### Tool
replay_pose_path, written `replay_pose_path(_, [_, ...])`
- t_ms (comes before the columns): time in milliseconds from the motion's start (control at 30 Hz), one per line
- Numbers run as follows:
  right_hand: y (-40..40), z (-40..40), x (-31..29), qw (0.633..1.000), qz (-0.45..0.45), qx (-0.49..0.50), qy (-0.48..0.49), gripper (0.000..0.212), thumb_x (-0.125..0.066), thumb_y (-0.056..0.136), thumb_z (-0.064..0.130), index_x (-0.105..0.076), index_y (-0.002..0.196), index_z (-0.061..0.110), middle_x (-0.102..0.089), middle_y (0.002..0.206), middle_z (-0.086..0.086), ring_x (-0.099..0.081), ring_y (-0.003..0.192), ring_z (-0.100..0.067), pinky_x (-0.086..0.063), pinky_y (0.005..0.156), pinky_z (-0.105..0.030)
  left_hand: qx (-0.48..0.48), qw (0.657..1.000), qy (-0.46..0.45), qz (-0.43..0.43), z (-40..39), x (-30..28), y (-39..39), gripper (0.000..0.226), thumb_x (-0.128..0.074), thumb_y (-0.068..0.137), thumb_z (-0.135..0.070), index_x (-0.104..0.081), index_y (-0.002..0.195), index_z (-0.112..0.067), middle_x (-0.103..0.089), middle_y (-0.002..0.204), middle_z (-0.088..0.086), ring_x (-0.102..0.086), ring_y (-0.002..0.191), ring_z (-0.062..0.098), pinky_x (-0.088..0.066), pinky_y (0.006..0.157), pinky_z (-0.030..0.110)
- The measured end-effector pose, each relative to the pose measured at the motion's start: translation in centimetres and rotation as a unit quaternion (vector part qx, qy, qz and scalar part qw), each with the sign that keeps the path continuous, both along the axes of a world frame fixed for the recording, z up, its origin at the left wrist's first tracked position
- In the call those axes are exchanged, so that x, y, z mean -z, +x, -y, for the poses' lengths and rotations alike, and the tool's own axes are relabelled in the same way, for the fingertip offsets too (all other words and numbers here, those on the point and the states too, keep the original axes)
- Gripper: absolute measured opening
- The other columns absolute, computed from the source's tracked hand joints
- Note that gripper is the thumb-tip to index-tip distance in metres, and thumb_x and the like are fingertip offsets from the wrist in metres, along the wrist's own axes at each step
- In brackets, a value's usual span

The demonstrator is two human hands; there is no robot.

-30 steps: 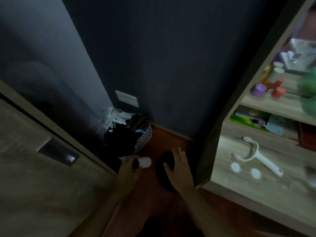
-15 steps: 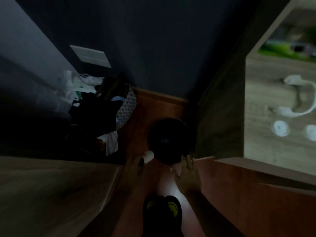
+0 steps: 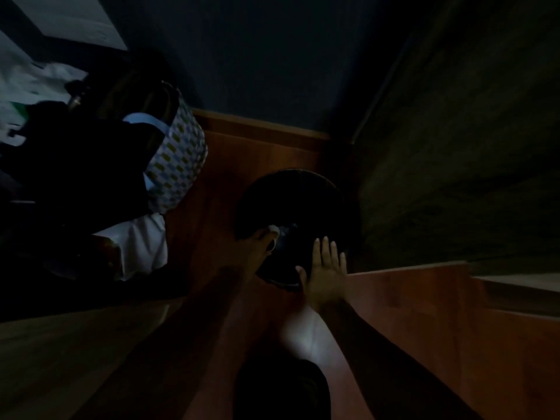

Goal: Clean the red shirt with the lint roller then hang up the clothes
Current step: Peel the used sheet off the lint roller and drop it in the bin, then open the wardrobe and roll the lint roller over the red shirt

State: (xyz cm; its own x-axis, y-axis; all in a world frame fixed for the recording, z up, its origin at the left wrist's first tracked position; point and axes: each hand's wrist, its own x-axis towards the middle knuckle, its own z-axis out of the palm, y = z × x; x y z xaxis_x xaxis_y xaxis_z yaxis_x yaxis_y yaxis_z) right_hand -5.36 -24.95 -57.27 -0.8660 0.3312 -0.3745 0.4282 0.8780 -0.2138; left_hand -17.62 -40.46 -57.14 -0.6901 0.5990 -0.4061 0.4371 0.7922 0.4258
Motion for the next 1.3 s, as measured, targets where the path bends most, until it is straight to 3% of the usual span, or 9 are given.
replay_pose_path(233, [-0.1,-0.1,2.8,0.997,-0.029,-0.024,0.064,0.063,-0.031,0.093,0.044,-0.046,0.141,0.006,-0.046,0.145,-0.021,-0.040,0.137,-0.035,-0.013,0.113,-0.051,0.048,0.994,-0.067,0.070,-2.5,4.8,-2.2,0.054,-0.040,0.091,-0.038,-0.034,0.143,-0.023,-0.040,0.148,0.010,-0.048,0.127,0.031,-0.041,0.105,0.043])
replay_pose_path(367, [0.0,0.0,3.0,0.995,-0.051,-0.029,0.077,0.060,-0.031,0.094,0.040,-0.046,0.142,0.008,-0.045,0.147,-0.018,-0.037,0.139,-0.035,-0.012,0.115,-0.052,0.095,0.989,-0.115,-0.009,-3.4,5.2,-2.6,0.064,-0.045,0.098,-0.032,-0.016,0.151,-0.011,-0.013,0.159,0.011,-0.018,0.145,0.032,-0.016,0.119,0.042])
replay_pose_path(500, [0.0,-0.1,3.1,0.997,-0.020,-0.030,0.072,0.062,-0.028,0.096,0.044,-0.042,0.144,0.009,-0.042,0.150,-0.015,-0.033,0.141,-0.035,-0.011,0.116,-0.053,0.130,0.974,-0.149,-0.112,-3.1,4.1,-2.6,0.060,-0.022,0.100,-0.031,-0.005,0.152,-0.005,0.001,0.160,0.014,0.000,0.148,0.028,0.004,0.118,0.041])
replay_pose_path(600, [0.3,-0.3,2.1,0.998,0.006,-0.034,0.055,0.067,-0.025,0.096,0.051,-0.039,0.146,0.008,-0.040,0.151,-0.015,-0.034,0.141,-0.036,-0.011,0.114,-0.051,0.107,0.976,-0.141,-0.130,-2.0,1.2,-2.2,0.068,-0.038,0.099,-0.034,-0.003,0.152,-0.009,0.004,0.160,0.013,0.002,0.148,0.028,0.003,0.119,0.041])
replay_pose_path(700, [0.4,0.1,-0.9,0.998,0.021,-0.032,0.039,0.070,-0.023,0.095,0.054,-0.041,0.144,0.008,-0.042,0.149,-0.015,-0.037,0.139,-0.036,-0.014,0.112,-0.049,0.087,0.979,-0.108,-0.152,-0.1,-3.0,-2.2,0.078,-0.062,0.087,-0.037,-0.024,0.150,-0.010,-0.019,0.157,0.018,-0.022,0.144,0.034,-0.016,0.116,0.048])
replay_pose_path(900, [-1.7,2.2,-16.8,0.998,0.015,-0.056,-0.027,0.083,0.006,0.086,0.064,0.004,0.154,0.018,0.009,0.161,-0.004,0.018,0.145,-0.022,0.011,0.117,-0.039,0.038,0.973,-0.109,-0.202,3.7,-19.0,-2.3,0.073,-0.064,0.078,-0.045,-0.045,0.139,-0.008,-0.049,0.140,0.021,-0.052,0.126,0.036,-0.040,0.102,0.050])
replay_pose_path(1000, [-4.2,3.2,-27.2,0.998,-0.008,-0.045,-0.046,0.086,0.012,0.078,0.062,0.012,0.153,0.020,0.014,0.162,-0.002,0.018,0.147,-0.021,0.009,0.119,-0.039,-0.014,0.971,-0.105,-0.213,4.4,-29.4,-2.7,0.068,-0.038,0.083,-0.046,-0.047,0.138,-0.007,-0.050,0.139,0.022,-0.044,0.129,0.035,-0.032,0.105,0.048])
replay_pose_path(1200, [-8.5,3.6,-50.4,0.987,-0.138,-0.012,-0.079,0.072,-0.020,0.098,0.058,0.011,0.153,0.024,0.015,0.162,-0.002,0.014,0.149,-0.026,0.003,0.120,-0.044,-0.087,0.962,-0.058,-0.252,3.9,-50.3,-3.8,0.076,-0.038,0.083,-0.055,-0.039,0.142,-0.007,-0.042,0.144,0.026,-0.050,0.125,0.043,-0.043,0.096,0.057])
replay_pose_path(1300, [-9.2,2.0,-59.8,0.972,-0.225,-0.009,-0.066,0.071,-0.023,0.098,0.059,0.008,0.154,0.028,0.012,0.162,-0.002,0.012,0.149,-0.026,0.000,0.120,-0.048,-0.113,0.939,-0.021,-0.323,1.9,-60.3,-3.7,0.078,-0.039,0.090,-0.058,-0.021,0.151,-0.014,-0.023,0.156,0.021,-0.033,0.139,0.037,-0.029,0.109,0.055])
